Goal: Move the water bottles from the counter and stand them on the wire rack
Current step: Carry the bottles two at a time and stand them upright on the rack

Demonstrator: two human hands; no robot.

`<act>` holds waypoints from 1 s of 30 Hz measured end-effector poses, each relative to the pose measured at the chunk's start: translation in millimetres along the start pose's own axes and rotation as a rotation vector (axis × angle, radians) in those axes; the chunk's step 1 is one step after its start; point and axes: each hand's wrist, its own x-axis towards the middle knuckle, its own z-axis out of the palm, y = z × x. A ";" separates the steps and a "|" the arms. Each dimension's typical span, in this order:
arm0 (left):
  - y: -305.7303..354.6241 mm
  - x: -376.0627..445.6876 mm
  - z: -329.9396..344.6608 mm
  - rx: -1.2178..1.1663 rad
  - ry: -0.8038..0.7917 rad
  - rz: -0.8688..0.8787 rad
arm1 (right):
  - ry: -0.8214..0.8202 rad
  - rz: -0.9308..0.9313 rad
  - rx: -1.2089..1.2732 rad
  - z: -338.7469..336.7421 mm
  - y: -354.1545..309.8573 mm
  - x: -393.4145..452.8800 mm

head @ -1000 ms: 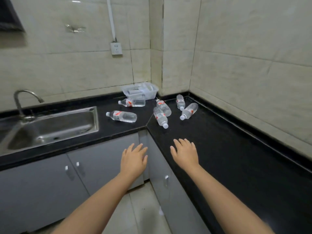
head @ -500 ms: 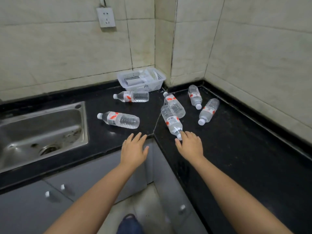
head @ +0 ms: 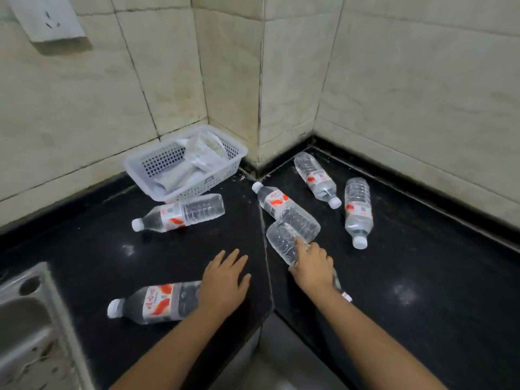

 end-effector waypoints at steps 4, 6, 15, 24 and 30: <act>10.8 39.8 6.7 -0.018 -0.017 0.114 | -0.078 -0.045 -0.008 -7.6 24.7 -1.1; 28.3 56.3 11.8 -0.026 -0.024 0.182 | -0.120 -0.073 -0.081 -12.8 47.8 -7.8; 136.7 106.0 34.4 0.012 -0.042 0.626 | -0.146 0.069 -0.256 -43.0 200.4 -44.2; 253.4 187.4 63.2 -0.247 -0.274 0.060 | 0.189 0.636 0.472 -31.3 210.1 -12.6; 265.4 197.2 83.2 -0.085 -0.206 0.070 | 0.115 0.777 0.600 -30.2 230.2 -13.5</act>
